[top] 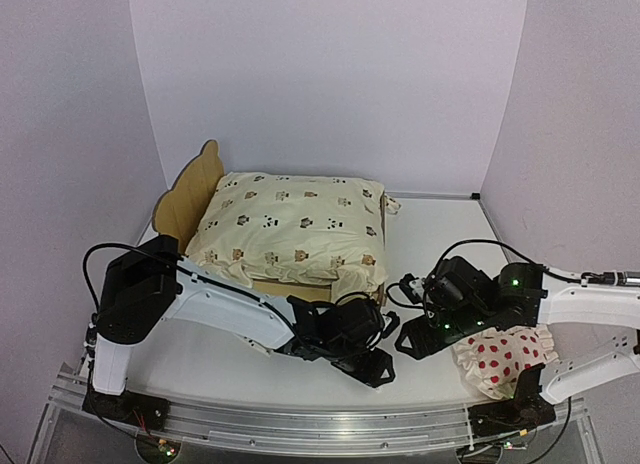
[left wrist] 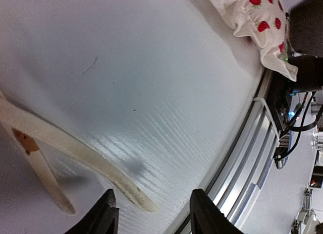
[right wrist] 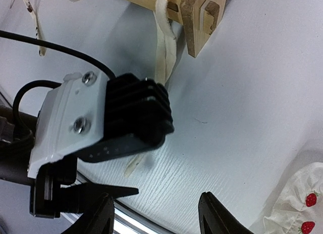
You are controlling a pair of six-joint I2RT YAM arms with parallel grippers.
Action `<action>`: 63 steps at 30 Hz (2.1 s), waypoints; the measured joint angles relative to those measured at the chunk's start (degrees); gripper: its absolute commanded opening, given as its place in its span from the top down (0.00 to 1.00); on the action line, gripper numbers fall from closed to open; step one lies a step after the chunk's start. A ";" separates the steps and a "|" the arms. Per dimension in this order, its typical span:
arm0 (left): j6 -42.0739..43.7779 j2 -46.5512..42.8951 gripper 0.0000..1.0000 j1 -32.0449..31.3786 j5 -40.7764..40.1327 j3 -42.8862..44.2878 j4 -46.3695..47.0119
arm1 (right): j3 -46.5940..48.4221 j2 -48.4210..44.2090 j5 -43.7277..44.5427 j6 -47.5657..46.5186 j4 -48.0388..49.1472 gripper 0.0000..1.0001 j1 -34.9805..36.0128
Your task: Set up the pet bed
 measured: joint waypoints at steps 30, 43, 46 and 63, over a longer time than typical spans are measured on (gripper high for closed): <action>6.15 -3.03 0.56 -2.16 -15.85 -1.18 -10.75 | 0.09 2.10 7.00 0.03 3.53 0.49 -1.68; 8.23 2.13 0.87 -2.56 -21.51 4.59 -14.42 | 0.09 2.10 7.01 -0.04 3.76 0.52 -2.10; 7.83 2.86 0.95 -2.62 -23.16 5.68 -15.44 | 0.09 2.10 6.99 -0.07 3.91 0.52 -2.26; 7.23 -6.43 1.00 -2.89 -27.99 -7.96 -10.15 | -4.82 4.38 1.65 3.85 21.45 0.58 -2.39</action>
